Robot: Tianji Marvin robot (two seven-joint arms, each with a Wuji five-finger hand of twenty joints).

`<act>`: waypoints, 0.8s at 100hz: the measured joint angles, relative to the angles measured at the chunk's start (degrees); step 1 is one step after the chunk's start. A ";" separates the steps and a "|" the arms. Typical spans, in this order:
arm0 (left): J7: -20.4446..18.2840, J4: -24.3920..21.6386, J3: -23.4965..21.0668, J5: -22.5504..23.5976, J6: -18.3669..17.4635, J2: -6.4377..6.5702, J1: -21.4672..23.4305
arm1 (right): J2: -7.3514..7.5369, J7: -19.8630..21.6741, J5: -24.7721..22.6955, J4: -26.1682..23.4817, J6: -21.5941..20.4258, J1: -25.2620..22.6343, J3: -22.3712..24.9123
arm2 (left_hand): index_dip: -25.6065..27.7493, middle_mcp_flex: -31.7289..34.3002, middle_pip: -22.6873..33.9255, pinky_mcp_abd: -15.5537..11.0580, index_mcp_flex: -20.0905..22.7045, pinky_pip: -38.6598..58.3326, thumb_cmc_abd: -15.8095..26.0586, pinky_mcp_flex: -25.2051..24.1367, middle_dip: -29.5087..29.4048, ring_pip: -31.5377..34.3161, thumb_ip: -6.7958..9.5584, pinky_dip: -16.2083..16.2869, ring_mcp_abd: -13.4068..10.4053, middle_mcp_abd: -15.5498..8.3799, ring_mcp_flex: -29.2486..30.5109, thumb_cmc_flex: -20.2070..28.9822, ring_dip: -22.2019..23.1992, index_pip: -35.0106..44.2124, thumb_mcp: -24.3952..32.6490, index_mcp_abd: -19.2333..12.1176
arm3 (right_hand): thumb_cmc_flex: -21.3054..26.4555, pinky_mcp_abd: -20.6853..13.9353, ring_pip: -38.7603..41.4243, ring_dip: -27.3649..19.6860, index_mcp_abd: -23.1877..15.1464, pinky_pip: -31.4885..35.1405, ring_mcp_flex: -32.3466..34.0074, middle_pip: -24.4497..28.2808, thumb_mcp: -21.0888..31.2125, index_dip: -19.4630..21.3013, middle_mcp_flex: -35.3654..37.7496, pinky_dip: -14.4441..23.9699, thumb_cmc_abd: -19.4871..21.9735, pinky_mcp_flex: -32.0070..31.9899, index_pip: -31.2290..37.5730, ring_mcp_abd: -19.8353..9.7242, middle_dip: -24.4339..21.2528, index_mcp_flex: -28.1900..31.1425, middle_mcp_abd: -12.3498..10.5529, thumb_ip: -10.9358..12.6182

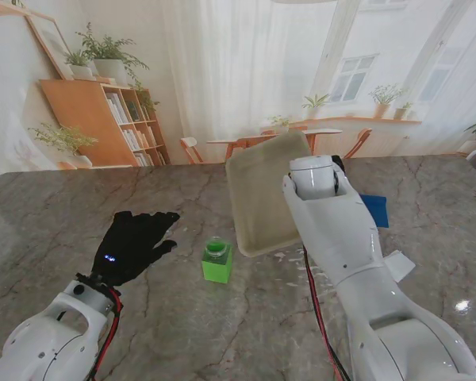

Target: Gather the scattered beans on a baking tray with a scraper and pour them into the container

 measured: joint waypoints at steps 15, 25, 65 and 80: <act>-0.18 0.20 0.39 -0.38 0.50 0.00 -0.19 | 1.37 3.60 -2.42 -2.69 1.52 -3.10 0.53 | 0.00 0.00 0.00 0.00 0.00 0.00 0.00 0.00 0.00 0.00 0.00 0.00 0.00 0.00 0.00 0.00 0.00 0.00 0.00 0.00 | 0.00 0.00 0.00 0.00 -0.01 0.00 0.00 0.00 0.00 0.00 0.00 0.00 0.00 0.00 0.00 0.00 0.00 0.00 0.00 0.00; -0.18 0.36 0.65 -0.55 0.75 0.00 -0.37 | 2.18 4.85 -2.95 -3.82 2.21 -4.79 0.85 | 0.00 0.00 0.00 0.00 0.00 0.00 0.00 0.00 0.00 0.00 0.00 0.00 0.00 0.00 0.00 0.00 0.00 0.00 0.00 0.00 | 0.00 0.00 0.01 0.00 -0.01 0.00 0.00 0.00 0.00 0.00 0.00 0.00 0.00 0.00 0.00 0.00 0.00 0.00 0.00 0.00; -0.10 1.02 1.62 -1.02 1.34 -0.02 -1.32 | 3.52 8.05 -4.76 -4.32 4.71 -8.21 1.78 | 0.00 0.00 0.00 0.00 0.00 0.00 0.00 0.00 0.00 0.00 0.00 0.00 0.00 0.00 -0.01 0.00 0.00 0.00 0.00 0.00 | 0.07 -0.75 1.11 0.00 0.00 -0.51 -0.01 0.49 0.08 0.00 0.00 5.63 -1.08 0.00 -0.11 0.40 0.00 -0.18 0.00 0.10; -0.08 1.30 1.95 -1.24 1.63 -0.03 -1.65 | 3.99 9.79 -5.38 -4.21 5.15 -8.98 1.48 | 0.00 0.00 0.00 0.00 0.00 0.00 0.00 0.01 0.00 0.00 0.00 0.00 0.00 0.00 -0.01 0.00 0.00 0.00 0.00 0.00 | 0.07 -0.83 1.47 0.00 0.37 -0.51 -0.02 0.60 0.08 0.00 0.00 6.54 -1.18 0.00 -1.22 0.47 0.00 -1.42 0.00 0.11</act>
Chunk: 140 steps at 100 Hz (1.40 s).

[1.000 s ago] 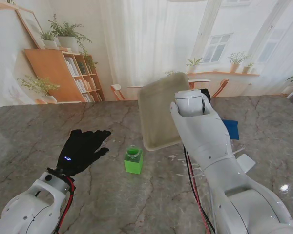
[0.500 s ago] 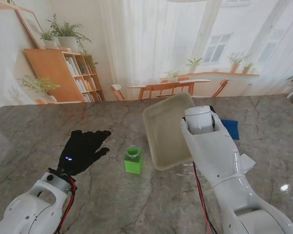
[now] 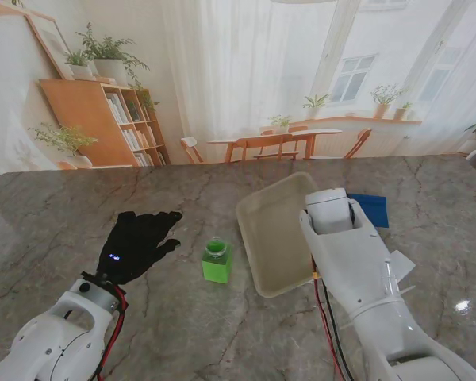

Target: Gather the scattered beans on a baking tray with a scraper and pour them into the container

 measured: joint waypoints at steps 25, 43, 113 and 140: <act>0.07 0.37 0.36 -0.19 0.66 -0.02 -0.22 | 0.72 1.73 -0.50 0.89 -0.01 -0.89 -0.65 | 0.00 0.00 0.00 0.00 0.00 0.00 0.00 0.00 0.00 -0.01 0.00 0.00 0.00 0.00 0.00 0.00 0.00 0.00 0.00 0.00 | 0.00 -0.63 1.46 -0.01 1.12 -0.89 -0.60 1.38 0.00 -1.10 -0.82 0.04 -0.19 0.43 -4.11 0.07 0.00 -5.36 0.13 0.00; 0.04 0.86 0.54 -0.57 0.80 -0.04 -0.50 | 1.05 2.55 -1.82 1.60 -0.23 -1.24 -1.20 | 0.00 0.00 0.00 0.00 0.00 0.00 0.00 0.00 0.00 -0.01 0.00 0.00 0.00 0.00 0.00 0.00 0.00 0.00 0.00 0.00 | 0.00 -1.07 3.44 -0.01 4.97 -2.30 -2.18 3.11 0.00 -3.59 -6.10 0.05 0.21 0.64 -11.91 0.54 1.71 -13.23 1.88 -0.13; 0.51 1.83 0.83 -0.84 0.67 -0.05 -1.04 | 6.10 10.34 -7.30 0.03 -6.25 -3.57 -4.93 | 0.01 0.00 0.00 0.00 0.00 0.00 0.00 0.00 0.00 -0.01 0.00 0.00 0.00 0.00 0.00 0.00 0.00 0.00 0.00 0.00 | -12.36 6.41 -9.42 0.05 9.88 -9.11 -35.87 -31.87 -23.80 -38.74 -33.15 23.98 39.11 -42.21 -68.42 8.41 -16.90 -28.04 16.78 21.51; 0.72 2.02 0.90 -0.91 0.67 -0.06 -1.15 | 8.57 15.29 -9.03 -4.21 -8.68 -5.40 -6.00 | 0.03 0.00 0.00 0.00 0.00 0.00 0.00 0.00 0.00 -0.01 0.00 0.00 0.00 0.00 0.00 0.00 0.00 0.00 0.00 0.00 | -20.31 7.26 -34.50 -7.95 12.03 -23.22 -49.00 -47.19 -40.31 -40.84 -39.87 15.98 48.44 -56.22 -80.91 11.25 -21.16 -34.49 18.38 19.01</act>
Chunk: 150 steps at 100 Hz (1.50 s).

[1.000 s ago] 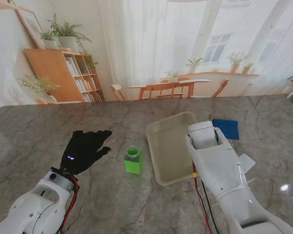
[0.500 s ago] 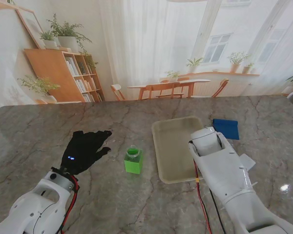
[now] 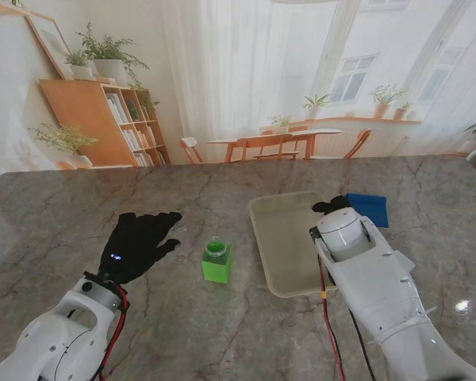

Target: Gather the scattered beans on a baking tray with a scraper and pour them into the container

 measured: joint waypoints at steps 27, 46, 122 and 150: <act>0.16 0.05 0.02 0.05 0.03 0.00 0.02 | 4.23 5.75 -10.84 -3.15 -10.14 -2.33 -2.15 | 0.02 0.00 0.00 0.00 0.00 0.00 0.00 0.00 0.00 0.00 0.00 0.00 0.00 0.00 -0.01 0.00 0.00 0.00 0.00 0.00 | -0.64 -4.80 -8.30 -2.96 -0.77 -9.54 -6.53 -3.55 -11.62 -0.06 -4.93 -3.36 7.37 -5.17 -1.73 -1.11 -1.33 -3.83 -2.16 -0.59; -0.12 0.05 -0.46 0.09 -0.17 -0.02 0.10 | 6.31 7.00 -17.74 -9.80 -15.86 -4.88 0.14 | 0.02 0.00 0.00 0.00 0.00 0.00 0.00 0.00 0.00 -0.95 0.00 0.00 0.00 0.00 -0.08 0.00 -0.69 0.00 0.00 0.00 | -0.57 -4.81 -8.50 -3.07 -0.77 -10.25 -6.54 -3.55 -13.37 -0.06 -4.91 -3.36 8.04 -5.22 -1.72 -1.11 -1.35 -3.75 -2.19 -0.59; -9.92 6.19 -5.21 -23.52 0.44 -1.02 0.18 | 9.39 -4.02 -34.42 -31.57 -51.38 -28.33 6.45 | -12.89 -12.73 -5.68 -0.66 -10.13 -18.12 -5.02 -4.88 -11.62 -10.99 -0.07 -16.16 3.57 9.31 -15.33 -17.43 -16.72 -7.13 0.74 12.46 | -9.32 -8.20 -2.29 0.90 -8.16 -6.33 16.37 2.46 -15.16 -0.06 17.69 2.38 8.95 12.95 8.63 -7.08 0.42 13.79 -10.40 -0.60; -12.86 17.14 -1.06 -32.34 -0.51 -0.79 -6.99 | 9.42 -1.34 -28.52 -30.98 -51.07 -31.08 5.43 | -19.09 -19.09 -6.87 -1.73 -13.41 -27.45 -7.96 -8.01 -13.63 -12.38 -0.07 -19.78 4.56 11.31 -21.95 -17.49 -19.29 -9.59 0.77 14.93 | -9.41 -8.32 -1.34 2.07 -9.50 -5.28 19.23 3.37 -15.09 -0.06 21.10 3.78 8.12 15.55 10.53 -8.24 1.33 16.48 -11.75 -1.19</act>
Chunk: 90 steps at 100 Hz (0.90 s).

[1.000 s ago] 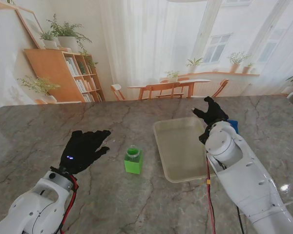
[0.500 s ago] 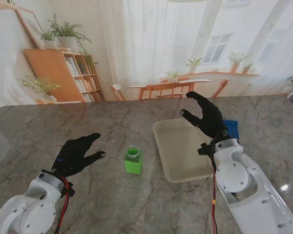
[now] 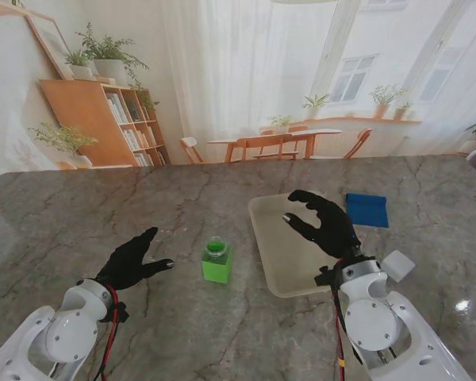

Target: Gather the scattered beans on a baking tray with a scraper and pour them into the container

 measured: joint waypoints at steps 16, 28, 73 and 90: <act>-1.91 5.91 4.23 -1.25 -3.46 0.67 -5.23 | -0.38 -3.21 1.68 1.64 2.20 -0.17 -1.37 | -0.26 0.00 0.00 -0.01 0.02 -0.08 -0.55 0.08 -0.01 0.01 0.00 0.00 0.00 0.56 0.00 -0.56 -0.01 -0.01 0.29 0.46 | 0.09 0.00 0.00 0.27 -0.06 0.05 0.39 0.00 0.02 0.00 0.59 1.43 -0.61 0.07 0.21 0.00 0.00 0.63 0.00 -0.01; -1.32 10.10 7.34 -3.13 -5.48 0.70 -8.75 | -0.99 -4.66 2.18 2.22 2.09 -0.34 -1.63 | -0.25 0.00 0.15 -0.01 0.02 0.71 -1.87 0.33 -0.01 0.73 0.00 0.00 0.53 0.62 0.01 -0.56 -0.01 -0.01 0.35 0.47 | 0.17 0.00 0.00 0.69 -0.06 0.07 0.41 0.00 0.02 0.00 0.86 2.14 -0.68 0.14 0.21 0.00 0.27 0.65 0.00 -0.02; -1.03 19.51 14.33 -6.27 -16.43 0.33 -16.43 | -2.14 -7.31 4.58 2.02 4.26 -1.02 -2.31 | -0.15 -1.82 0.64 -0.01 -0.02 6.75 -4.90 -0.01 1.50 1.84 0.00 0.00 1.47 2.08 -1.06 -2.50 0.84 0.02 0.46 1.91 | 1.90 0.00 0.91 1.69 0.03 1.73 1.53 0.06 0.02 0.00 2.05 3.56 -0.72 0.83 0.75 0.00 0.96 2.13 0.00 -0.03; -2.78 20.46 15.49 -6.53 -18.60 0.56 -17.72 | -2.23 -7.55 4.55 1.93 5.23 -1.01 -2.49 | -3.36 -1.96 0.70 -0.01 -0.02 8.75 -4.90 -0.64 1.59 2.33 0.00 -1.38 1.58 2.15 -1.79 -2.50 0.92 0.01 0.46 2.06 | 2.48 0.00 1.55 1.75 0.07 2.29 1.53 0.46 0.07 0.00 2.62 4.25 -0.72 0.84 0.80 0.00 1.50 2.66 0.01 -0.03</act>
